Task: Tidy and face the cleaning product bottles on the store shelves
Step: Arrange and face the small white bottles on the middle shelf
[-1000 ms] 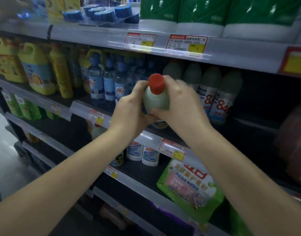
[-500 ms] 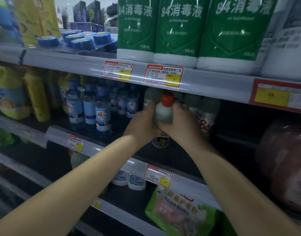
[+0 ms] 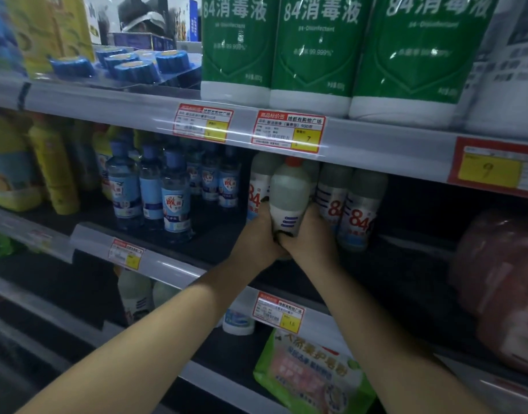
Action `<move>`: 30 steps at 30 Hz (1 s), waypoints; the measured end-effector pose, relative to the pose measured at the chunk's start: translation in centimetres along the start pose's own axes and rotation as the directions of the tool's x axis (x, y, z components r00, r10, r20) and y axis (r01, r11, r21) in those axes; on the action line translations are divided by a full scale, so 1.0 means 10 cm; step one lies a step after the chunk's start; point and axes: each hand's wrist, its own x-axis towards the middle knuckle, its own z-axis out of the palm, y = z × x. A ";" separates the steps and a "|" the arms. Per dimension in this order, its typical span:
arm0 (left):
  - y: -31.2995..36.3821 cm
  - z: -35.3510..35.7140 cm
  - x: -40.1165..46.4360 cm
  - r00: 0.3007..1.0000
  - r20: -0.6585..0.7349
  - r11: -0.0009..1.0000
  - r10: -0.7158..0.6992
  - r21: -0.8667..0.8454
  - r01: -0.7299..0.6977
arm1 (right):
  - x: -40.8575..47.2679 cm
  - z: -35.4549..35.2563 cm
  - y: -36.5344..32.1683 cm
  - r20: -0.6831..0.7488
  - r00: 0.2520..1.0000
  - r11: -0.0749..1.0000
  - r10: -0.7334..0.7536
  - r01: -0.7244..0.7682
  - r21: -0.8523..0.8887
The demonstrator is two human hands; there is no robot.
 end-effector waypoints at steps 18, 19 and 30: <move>-0.24 0.15 0.02 0.998 -0.038 0.991 -0.047 0.123 0.052 | -0.01 0.17 0.28 -0.101 0.985 0.990 0.137 -0.139 -0.007; -0.25 0.16 0.01 0.999 -0.036 0.989 -0.030 0.144 0.035 | -0.01 0.18 0.29 -0.114 0.985 0.991 0.132 -0.135 -0.020; -0.26 0.17 -0.05 0.989 -0.050 0.954 0.141 0.272 -0.122 | -0.06 0.14 0.24 -0.170 0.985 0.998 0.028 -0.038 -0.055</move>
